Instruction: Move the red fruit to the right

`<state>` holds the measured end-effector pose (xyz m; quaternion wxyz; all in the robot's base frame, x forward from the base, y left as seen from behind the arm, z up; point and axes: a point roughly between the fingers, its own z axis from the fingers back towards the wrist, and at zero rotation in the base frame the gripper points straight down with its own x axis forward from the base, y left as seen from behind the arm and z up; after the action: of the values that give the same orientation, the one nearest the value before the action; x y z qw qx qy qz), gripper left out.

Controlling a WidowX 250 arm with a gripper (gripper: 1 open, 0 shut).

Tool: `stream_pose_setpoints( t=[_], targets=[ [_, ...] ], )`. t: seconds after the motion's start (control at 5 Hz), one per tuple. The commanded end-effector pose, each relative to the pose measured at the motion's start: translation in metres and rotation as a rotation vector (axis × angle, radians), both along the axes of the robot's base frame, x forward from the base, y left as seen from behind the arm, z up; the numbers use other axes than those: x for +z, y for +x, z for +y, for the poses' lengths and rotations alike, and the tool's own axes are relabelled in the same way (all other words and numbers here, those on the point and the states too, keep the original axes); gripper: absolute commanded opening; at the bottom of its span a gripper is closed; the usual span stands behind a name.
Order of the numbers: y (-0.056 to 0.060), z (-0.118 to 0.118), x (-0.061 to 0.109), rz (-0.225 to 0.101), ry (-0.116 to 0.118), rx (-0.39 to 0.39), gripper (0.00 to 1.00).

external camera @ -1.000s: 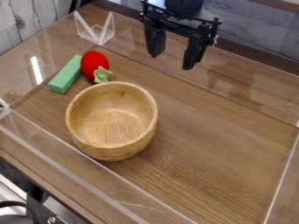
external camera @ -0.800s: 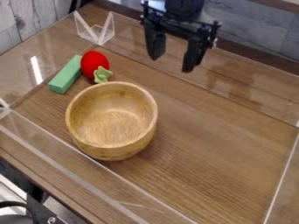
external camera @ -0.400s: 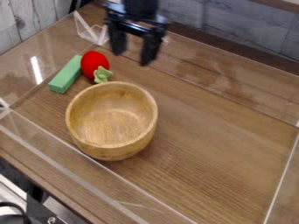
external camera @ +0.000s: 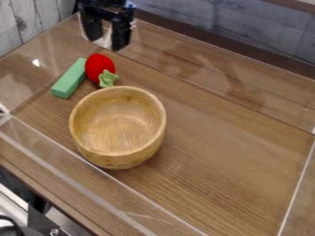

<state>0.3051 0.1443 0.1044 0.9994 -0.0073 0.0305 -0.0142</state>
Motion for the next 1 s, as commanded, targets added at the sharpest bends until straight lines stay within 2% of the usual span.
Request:
stream_pose_setpoints(
  t=[0.0,0.2,0.6,0.8],
  targets=[
    [0.017,0.005,0.000,-0.060,0.037,0.017,1.00],
    [0.024,0.004,-0.017,-0.063,0.036,0.058,1.00],
    [0.039,0.027,-0.014,-0.078,0.056,0.148,1.00],
    [0.026,0.032,-0.024,-0.079,0.062,0.153,1.00]
  ],
)
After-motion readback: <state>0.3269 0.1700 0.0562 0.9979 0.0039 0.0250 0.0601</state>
